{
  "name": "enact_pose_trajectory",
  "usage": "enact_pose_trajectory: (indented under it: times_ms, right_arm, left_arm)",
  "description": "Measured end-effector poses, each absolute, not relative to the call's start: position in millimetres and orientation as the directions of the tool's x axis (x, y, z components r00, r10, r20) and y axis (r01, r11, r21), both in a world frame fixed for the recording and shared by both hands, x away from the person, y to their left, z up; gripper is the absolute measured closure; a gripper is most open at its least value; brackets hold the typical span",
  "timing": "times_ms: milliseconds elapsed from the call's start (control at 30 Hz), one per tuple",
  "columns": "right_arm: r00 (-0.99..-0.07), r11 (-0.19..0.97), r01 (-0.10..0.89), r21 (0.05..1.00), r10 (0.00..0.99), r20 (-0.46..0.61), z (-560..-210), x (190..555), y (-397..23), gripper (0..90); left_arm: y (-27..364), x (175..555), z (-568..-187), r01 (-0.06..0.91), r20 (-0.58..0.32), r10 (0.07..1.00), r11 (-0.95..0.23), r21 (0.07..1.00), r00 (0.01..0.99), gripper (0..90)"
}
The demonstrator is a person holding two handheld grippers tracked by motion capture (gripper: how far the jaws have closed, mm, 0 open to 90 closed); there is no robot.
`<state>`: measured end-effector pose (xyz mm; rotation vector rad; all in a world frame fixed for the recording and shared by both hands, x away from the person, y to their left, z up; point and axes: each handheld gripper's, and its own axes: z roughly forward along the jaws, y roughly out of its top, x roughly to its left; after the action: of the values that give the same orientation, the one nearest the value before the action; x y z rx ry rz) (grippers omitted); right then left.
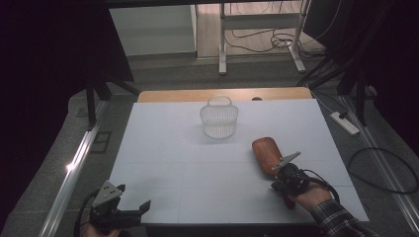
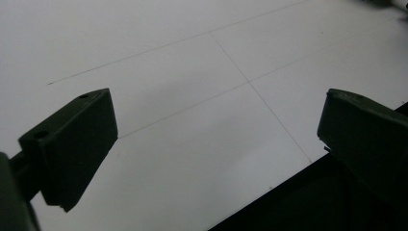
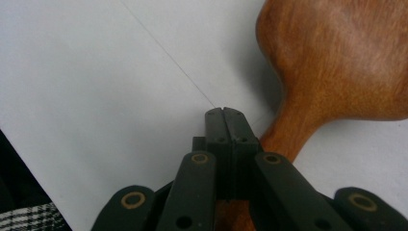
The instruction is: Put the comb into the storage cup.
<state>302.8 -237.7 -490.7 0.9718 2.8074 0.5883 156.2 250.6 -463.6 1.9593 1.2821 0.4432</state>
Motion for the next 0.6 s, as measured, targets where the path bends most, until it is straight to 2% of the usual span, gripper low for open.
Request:
enact_pose_trajectory:
  times_ms: [600]
  right_arm:
    - [-0.741,0.683,0.624,0.379,0.671,0.011,-490.1,311.8,-260.6,89.2]
  left_arm:
    - [250.1,156.4,-463.5,0.636,-0.101,0.892,-0.231,0.736,0.441,1.5]
